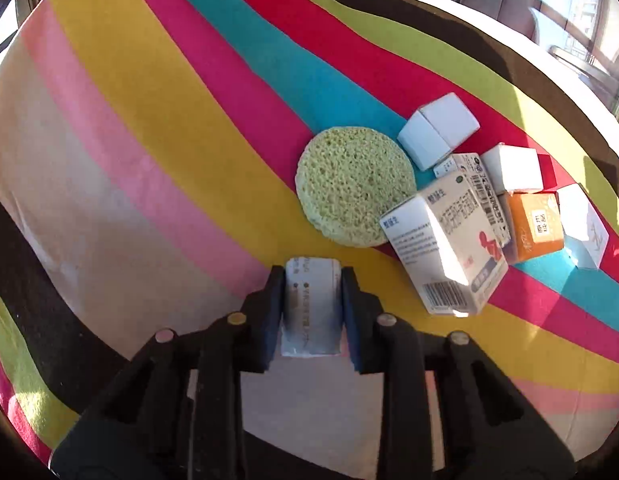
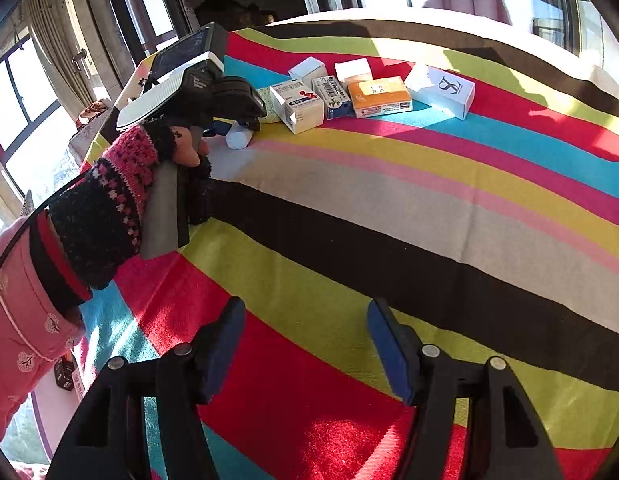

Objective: Organize objects
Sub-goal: 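Grasp the small white wrapped box with the left tool while the right tool returns to the table, then grasp the white medicine box with red figure with the right tool while the left tool holds the small box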

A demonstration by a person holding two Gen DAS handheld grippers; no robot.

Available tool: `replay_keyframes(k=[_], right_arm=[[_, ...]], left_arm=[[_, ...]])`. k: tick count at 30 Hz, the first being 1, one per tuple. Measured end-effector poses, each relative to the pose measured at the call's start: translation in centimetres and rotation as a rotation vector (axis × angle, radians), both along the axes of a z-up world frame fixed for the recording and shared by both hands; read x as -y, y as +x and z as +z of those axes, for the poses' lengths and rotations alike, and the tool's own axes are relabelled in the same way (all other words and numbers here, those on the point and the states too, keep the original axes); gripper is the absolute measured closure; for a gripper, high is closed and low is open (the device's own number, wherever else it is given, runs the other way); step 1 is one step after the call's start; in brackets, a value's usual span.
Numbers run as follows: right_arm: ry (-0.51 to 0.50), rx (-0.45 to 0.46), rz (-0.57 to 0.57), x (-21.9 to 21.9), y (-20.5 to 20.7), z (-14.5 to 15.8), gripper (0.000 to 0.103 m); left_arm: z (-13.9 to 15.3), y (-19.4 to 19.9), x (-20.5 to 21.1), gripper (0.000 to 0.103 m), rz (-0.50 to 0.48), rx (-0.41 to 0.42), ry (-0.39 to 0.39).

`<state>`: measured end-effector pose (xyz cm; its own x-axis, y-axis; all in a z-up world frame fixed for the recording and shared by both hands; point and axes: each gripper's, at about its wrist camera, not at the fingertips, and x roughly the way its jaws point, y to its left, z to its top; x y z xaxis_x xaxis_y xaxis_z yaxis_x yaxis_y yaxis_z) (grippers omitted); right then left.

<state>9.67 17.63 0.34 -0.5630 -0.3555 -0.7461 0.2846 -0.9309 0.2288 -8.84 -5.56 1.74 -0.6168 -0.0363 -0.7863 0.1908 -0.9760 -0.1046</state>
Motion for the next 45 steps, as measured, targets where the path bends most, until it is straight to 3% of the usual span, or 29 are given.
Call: replay_keyframes(k=[6,9,12,17,20,25,26,27,29,33,38,45], right_arm=[[0.035,0.002,-0.002,0.0,-2.9,0.6,0.039],[0.049,-0.033,0.031,1.0,-6.1,1.4,0.039],[0.071,-0.048,0.059,2.6,-10.4,1.7,0.039],[0.127,-0.042,0.053,5.7,-17.1,1.7,0.039],[0.134,-0.043,0.053,7.8,-20.3,1.7,0.039],[0.252,-0.043,0.048,11.1,-23.9,0.7,0.038],[0.275,-0.054,0.058,11.5,-24.0,0.5,0.038],[0.300,-0.065,0.075,11.8,-23.8,0.4,0.051],[0.311,-0.090,0.074,11.6,-22.6,0.6,0.062],[0.268,-0.094,0.086,8.7,-16.7,1.6,0.062],[0.343,-0.029,0.085,3.2,-9.0,1.0,0.061],[0.299,0.005,0.055,-1.3,-5.9,0.7,0.060]], left_arm=[[0.4,8.9,0.9,0.071,-0.187,-0.016,0.053],[0.0,11.1,2.3,0.071,-0.221,-0.042,0.041],[0.0,11.0,3.7,0.071,-0.217,-0.050,0.111],[-0.2,11.3,2.6,0.071,-0.213,-0.044,0.064],[-0.4,11.3,2.5,0.071,-0.212,-0.044,0.066],[-0.7,11.3,2.6,0.070,-0.212,-0.047,0.087],[-0.7,11.4,2.7,0.070,-0.210,-0.048,0.092],[-0.7,11.4,2.8,0.070,-0.209,-0.049,0.097],[-0.6,11.5,2.8,0.071,-0.208,-0.049,0.097],[-0.6,11.8,2.9,0.071,-0.208,-0.049,0.095],[-0.5,11.8,2.5,0.070,-0.211,-0.046,0.079],[-0.6,11.2,0.7,0.062,-0.230,-0.028,-0.018]])
